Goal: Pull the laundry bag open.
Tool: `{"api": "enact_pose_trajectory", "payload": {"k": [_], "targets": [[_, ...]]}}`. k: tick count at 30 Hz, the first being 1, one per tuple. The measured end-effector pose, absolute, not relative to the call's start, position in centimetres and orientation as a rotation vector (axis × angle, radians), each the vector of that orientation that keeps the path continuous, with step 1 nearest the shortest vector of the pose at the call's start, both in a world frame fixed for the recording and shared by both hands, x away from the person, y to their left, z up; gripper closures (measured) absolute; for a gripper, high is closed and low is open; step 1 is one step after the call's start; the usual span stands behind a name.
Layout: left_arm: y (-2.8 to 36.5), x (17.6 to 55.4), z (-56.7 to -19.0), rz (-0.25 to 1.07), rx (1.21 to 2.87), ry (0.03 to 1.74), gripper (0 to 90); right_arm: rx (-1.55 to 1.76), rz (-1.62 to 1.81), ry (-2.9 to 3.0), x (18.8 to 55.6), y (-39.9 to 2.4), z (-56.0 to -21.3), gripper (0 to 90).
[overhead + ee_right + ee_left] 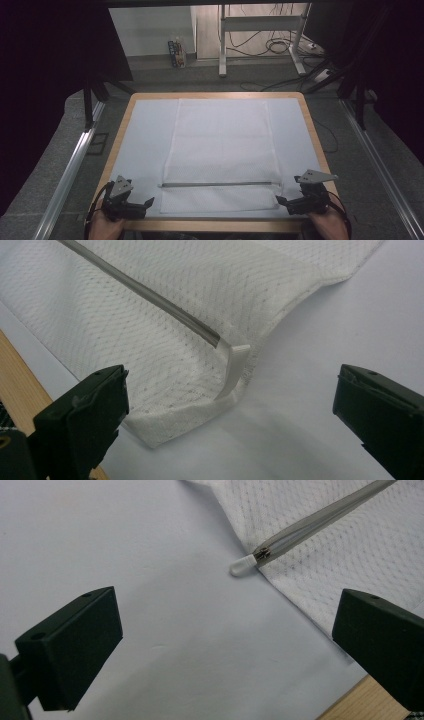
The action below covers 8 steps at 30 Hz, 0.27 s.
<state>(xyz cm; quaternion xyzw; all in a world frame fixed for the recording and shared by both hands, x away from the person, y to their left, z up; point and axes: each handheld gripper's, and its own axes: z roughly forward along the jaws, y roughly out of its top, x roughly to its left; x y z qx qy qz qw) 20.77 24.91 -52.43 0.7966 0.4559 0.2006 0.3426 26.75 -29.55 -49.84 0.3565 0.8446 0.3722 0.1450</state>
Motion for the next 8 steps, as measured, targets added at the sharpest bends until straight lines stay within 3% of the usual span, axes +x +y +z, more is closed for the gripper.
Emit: {"api": "enact_pose_trajectory", "payload": {"k": [8], "targets": [[24.56,20.99,-52.55,0.529,2.102,1.205,0.0,1.048,1.058,2.456,27.0,-29.54,-50.02,2.0]]}}
